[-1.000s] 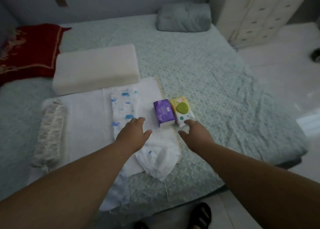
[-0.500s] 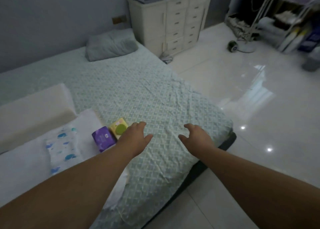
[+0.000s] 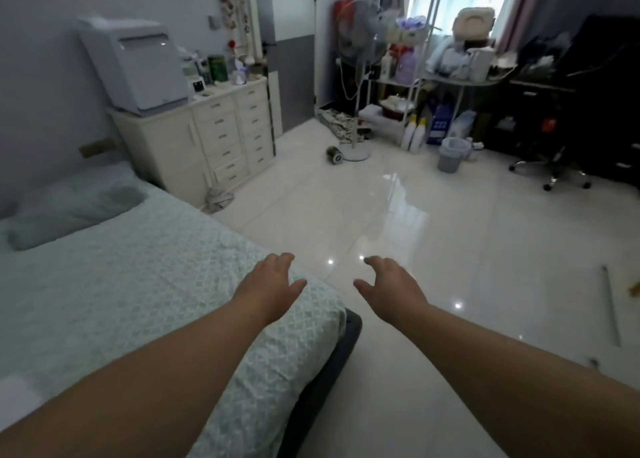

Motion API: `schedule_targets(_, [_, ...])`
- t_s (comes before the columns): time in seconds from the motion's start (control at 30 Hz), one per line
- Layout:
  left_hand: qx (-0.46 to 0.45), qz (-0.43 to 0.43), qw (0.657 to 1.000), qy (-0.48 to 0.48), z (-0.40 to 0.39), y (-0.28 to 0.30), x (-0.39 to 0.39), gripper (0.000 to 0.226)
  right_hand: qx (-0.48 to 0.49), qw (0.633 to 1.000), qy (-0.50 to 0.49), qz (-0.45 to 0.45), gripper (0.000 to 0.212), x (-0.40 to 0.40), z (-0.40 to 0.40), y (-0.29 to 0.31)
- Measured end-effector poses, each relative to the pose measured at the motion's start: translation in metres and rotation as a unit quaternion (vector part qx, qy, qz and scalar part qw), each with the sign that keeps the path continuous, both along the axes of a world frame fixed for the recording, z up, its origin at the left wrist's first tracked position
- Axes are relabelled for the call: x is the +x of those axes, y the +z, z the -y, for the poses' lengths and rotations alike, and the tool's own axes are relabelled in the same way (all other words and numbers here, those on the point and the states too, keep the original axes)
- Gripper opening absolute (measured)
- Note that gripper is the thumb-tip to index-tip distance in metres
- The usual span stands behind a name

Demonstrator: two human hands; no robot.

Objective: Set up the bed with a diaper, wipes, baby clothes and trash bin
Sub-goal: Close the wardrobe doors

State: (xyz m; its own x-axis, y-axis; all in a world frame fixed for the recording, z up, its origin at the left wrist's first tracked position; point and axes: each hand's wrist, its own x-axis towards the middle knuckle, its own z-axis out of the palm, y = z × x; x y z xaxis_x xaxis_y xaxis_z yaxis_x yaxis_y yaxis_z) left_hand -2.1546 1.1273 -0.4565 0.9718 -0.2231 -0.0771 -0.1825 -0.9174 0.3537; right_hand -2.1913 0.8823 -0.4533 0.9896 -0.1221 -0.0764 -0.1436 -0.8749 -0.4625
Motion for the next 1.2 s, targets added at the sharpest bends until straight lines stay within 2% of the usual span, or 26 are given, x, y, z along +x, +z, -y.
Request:
schedule_targets(0.17, [-0.008,0.048,0.995,-0.09,0.102,0.049,0.03,0.066,-0.021,0.996,-0.081,0.032,0.059,-0.009,0.09,0.045])
schedule_targets(0.4, [-0.017,0.105,0.973,-0.206,0.201,0.112,0.052,0.069,-0.042,0.982,-0.166,0.075,0.059,-0.027,0.159,0.105])
schedule_targets(0.8, [-0.046,0.208,0.919,-0.332,0.282,0.245,0.097,0.072,-0.09,0.933,-0.295,0.184,0.06,-0.039,0.198,0.232])
schedule_targets(1.07, [-0.094,0.247,0.871,-0.414,0.334,0.305,0.079,0.07,-0.126,0.896,-0.36,0.229,0.062,-0.076,0.211,0.291])
schedule_targets(1.2, [-0.12,0.266,0.836,-0.464,0.372,0.321,0.056,0.07,-0.16,0.873,-0.395,0.237,0.057,-0.107,0.23,0.311])
